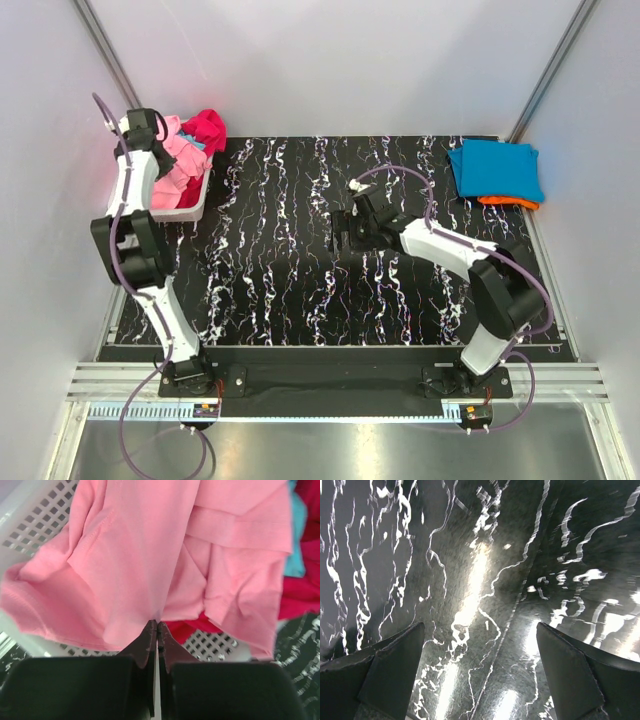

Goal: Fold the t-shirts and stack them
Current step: Grab the tshirt from the pile, then move the tshirt to the center of the board

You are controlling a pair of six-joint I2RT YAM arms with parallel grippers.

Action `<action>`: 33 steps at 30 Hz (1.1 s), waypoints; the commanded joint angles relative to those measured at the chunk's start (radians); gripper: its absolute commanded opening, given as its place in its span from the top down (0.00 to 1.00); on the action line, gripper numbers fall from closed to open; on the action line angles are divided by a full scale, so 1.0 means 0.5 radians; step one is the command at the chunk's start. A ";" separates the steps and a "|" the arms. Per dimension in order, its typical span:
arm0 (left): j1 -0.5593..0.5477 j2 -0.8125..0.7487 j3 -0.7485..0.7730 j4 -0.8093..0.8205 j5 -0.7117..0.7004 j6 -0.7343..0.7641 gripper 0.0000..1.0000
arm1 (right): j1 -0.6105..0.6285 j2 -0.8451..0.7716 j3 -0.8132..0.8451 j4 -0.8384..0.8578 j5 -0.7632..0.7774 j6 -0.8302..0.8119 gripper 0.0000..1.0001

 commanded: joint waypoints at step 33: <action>-2.020 -1.626 -0.450 -0.522 0.732 0.312 1.00 | -0.100 -1.151 0.447 -0.817 1.415 0.049 0.00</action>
